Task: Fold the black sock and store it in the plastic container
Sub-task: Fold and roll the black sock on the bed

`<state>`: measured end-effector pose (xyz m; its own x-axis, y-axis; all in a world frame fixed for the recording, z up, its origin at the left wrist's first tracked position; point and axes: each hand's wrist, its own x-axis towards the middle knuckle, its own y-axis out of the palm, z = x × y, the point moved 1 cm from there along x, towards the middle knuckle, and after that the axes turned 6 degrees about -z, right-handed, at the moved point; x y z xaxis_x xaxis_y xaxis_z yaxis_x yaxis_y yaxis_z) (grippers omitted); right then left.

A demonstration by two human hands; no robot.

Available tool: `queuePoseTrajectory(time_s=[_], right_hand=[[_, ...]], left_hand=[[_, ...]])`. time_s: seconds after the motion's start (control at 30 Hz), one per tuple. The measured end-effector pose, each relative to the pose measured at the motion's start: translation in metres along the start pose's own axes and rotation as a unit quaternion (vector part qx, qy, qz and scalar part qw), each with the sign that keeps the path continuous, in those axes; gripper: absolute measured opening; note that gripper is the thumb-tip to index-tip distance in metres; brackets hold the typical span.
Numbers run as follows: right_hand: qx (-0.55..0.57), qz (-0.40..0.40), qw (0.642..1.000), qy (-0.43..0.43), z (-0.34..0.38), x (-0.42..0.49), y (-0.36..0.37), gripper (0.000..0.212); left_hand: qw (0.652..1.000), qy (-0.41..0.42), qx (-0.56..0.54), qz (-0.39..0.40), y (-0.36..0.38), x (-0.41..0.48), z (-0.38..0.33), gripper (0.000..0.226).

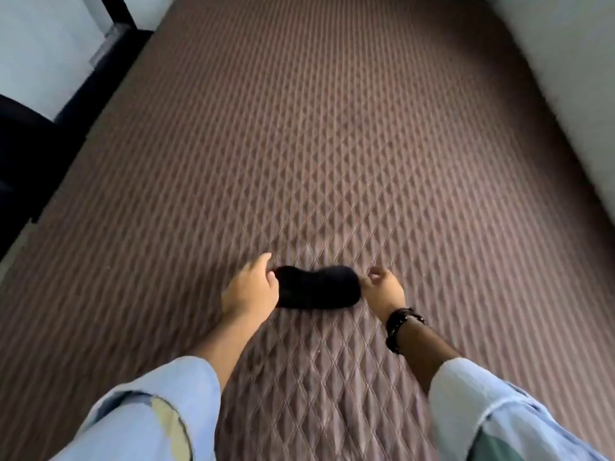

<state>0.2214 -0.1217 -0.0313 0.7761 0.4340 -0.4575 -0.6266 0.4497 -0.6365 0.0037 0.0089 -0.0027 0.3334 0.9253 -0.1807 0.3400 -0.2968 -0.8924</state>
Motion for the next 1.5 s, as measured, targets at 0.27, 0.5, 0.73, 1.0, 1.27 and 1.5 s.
queuePoseTrajectory(time_s=[0.27,0.5,0.73,1.0,1.27,1.5], right_hand=[[0.061,0.045,0.997,0.024,-0.013,0.018,0.029,0.048],[-0.020,0.052,0.998,-0.033,-0.001,0.026,0.012,0.019],[-0.024,-0.117,0.934,-0.337,0.008,-0.013,-0.005,0.024],[-0.142,-0.069,0.958,-0.240,-0.061,-0.028,0.028,0.030],[0.014,0.027,0.999,-0.017,-0.023,-0.023,0.034,0.049],[0.087,0.035,0.994,0.054,-0.028,-0.020,0.040,0.021]], left_hand=[[0.967,-0.168,-0.164,0.098,0.042,0.029,0.034,0.051],[0.963,-0.054,-0.180,0.191,0.030,0.051,0.041,0.042],[0.956,0.251,-0.047,-0.141,-0.003,0.028,0.034,0.044],[0.966,0.245,0.028,-0.076,0.043,-0.019,0.088,0.063],[0.961,-0.189,-0.191,0.060,0.042,0.003,0.070,0.045],[0.883,-0.304,-0.350,0.073,0.044,0.013,0.057,0.037]])
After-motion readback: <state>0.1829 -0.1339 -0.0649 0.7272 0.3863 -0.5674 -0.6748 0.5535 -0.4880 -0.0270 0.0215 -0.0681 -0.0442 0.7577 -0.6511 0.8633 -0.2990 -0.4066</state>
